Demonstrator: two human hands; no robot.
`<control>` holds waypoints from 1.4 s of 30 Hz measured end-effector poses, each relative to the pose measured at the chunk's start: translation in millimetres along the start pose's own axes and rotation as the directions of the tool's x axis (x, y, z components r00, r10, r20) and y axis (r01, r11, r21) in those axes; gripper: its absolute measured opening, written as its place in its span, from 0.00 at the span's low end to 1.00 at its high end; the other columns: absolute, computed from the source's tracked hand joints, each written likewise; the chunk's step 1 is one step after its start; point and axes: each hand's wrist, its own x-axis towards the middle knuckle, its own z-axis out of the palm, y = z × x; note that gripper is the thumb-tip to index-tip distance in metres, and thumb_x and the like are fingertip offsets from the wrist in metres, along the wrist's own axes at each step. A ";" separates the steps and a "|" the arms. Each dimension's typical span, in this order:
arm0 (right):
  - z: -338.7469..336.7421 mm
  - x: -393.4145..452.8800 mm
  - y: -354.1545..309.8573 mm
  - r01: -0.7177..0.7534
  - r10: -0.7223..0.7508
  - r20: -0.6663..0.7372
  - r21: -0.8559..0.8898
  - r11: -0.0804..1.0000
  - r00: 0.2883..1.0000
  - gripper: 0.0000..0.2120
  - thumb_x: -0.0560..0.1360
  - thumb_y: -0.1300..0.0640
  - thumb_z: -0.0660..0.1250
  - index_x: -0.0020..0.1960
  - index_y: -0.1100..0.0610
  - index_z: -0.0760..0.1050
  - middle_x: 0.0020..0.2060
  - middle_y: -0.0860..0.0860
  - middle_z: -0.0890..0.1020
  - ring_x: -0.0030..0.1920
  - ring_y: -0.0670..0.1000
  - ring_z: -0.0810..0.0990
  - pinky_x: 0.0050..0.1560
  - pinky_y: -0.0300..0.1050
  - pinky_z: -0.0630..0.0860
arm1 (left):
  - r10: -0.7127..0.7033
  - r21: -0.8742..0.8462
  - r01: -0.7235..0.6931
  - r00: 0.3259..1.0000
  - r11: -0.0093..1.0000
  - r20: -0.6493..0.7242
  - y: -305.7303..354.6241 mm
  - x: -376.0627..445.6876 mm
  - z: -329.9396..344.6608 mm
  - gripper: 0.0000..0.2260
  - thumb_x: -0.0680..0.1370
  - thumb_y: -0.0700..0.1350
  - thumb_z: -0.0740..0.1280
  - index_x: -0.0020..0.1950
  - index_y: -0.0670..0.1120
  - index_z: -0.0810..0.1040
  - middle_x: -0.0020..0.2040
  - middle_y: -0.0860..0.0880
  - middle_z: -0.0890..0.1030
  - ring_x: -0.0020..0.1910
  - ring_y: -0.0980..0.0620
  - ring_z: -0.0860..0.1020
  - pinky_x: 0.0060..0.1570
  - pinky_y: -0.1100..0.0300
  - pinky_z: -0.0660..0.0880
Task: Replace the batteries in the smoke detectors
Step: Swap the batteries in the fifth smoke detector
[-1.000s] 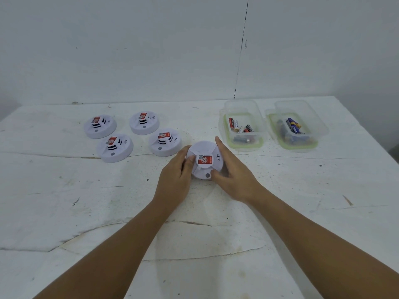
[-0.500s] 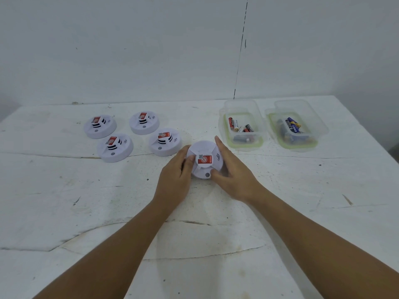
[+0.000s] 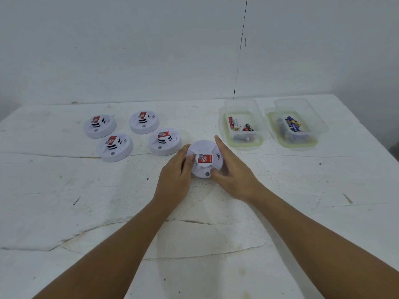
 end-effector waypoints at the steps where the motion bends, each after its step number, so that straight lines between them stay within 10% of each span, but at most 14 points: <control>1: 0.0 -0.4 -0.1 -0.001 0.001 -0.001 0.001 1.000 1.000 0.44 0.76 0.46 0.66 0.83 0.35 0.42 0.78 0.39 0.65 0.75 0.43 0.67 0.73 0.53 0.72 | 0.003 0.002 -0.003 1.000 1.000 -0.001 0.3 -0.1 0.0 0.17 0.88 0.51 0.55 0.74 0.52 0.74 0.57 0.56 0.82 0.51 0.73 0.76 0.47 0.79 0.69; 30: 0.6 1.3 2.7 -0.001 0.001 -0.008 -0.006 1.000 1.000 0.44 0.78 0.49 0.67 0.83 0.37 0.43 0.79 0.39 0.64 0.75 0.41 0.65 0.73 0.47 0.69 | -0.002 -0.004 0.002 1.000 1.000 0.006 -4.6 1.2 1.3 0.18 0.87 0.53 0.55 0.75 0.53 0.73 0.61 0.55 0.83 0.55 0.58 0.80 0.49 0.78 0.70; 42: 0.6 2.4 3.0 -0.010 0.010 -0.011 -0.013 1.000 1.000 0.44 0.79 0.50 0.68 0.84 0.38 0.43 0.79 0.39 0.64 0.72 0.37 0.65 0.70 0.44 0.69 | 0.003 -0.007 -0.003 1.000 1.000 0.003 0.1 -0.5 0.2 0.17 0.88 0.52 0.55 0.74 0.53 0.74 0.57 0.57 0.82 0.50 0.70 0.77 0.47 0.78 0.69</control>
